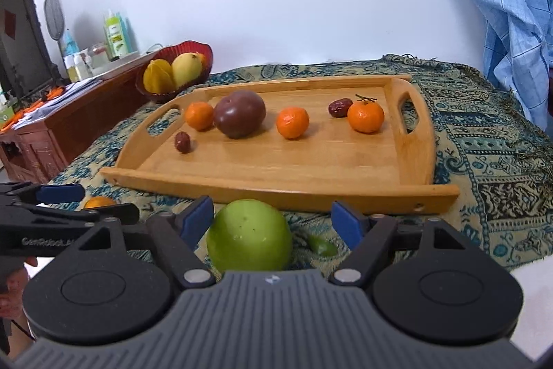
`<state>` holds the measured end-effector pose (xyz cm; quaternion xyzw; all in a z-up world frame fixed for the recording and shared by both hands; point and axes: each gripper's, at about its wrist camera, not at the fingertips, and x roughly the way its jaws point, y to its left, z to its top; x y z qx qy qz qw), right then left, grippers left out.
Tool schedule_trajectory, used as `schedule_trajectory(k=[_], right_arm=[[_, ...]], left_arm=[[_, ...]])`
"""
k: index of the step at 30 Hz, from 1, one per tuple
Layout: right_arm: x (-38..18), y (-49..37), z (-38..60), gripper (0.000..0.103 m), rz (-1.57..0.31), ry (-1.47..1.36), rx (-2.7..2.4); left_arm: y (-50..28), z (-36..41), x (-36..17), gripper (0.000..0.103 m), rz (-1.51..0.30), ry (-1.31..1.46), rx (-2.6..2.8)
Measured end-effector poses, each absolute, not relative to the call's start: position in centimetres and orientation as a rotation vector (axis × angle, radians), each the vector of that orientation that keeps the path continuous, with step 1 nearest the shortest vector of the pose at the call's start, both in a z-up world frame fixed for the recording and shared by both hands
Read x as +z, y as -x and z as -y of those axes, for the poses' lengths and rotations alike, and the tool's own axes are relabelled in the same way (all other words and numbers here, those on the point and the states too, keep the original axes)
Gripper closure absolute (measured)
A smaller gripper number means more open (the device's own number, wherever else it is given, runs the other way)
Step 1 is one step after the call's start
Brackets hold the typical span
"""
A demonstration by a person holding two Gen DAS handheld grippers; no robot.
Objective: Organize fruits
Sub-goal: 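Grasp the large orange with the left gripper while the right gripper grasps the green apple, then carry the large orange with the left gripper while the right gripper carries the apple over the tray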
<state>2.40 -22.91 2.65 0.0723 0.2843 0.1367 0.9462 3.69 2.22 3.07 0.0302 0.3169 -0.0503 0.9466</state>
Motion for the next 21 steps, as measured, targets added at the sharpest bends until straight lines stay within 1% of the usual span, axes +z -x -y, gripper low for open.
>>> schedule_trajectory(k=[4,6,9,21], right_arm=[[2.6,-1.6,22.6,0.018,-0.562,-0.122,0.302],[2.5,-1.5,22.6,0.018,-0.563,-0.12,0.317],[2.4,-1.2,22.3,0.018,-0.567,-0.109,0.338],[1.8,-0.5,20.8,0.027,-0.6,-0.046,0.424]], left_arm=[[-3.7,-2.5,2.5,0.016,-0.673,-0.049,-0.104],[-3.7,-2.6,2.2,0.022,-0.682,-0.047,-0.102],[-3.8,-2.6,1.9,0.027,-0.699,-0.041,-0.105],[-4.3,-3.1,1.1,0.039,-0.738,-0.019,-0.081]])
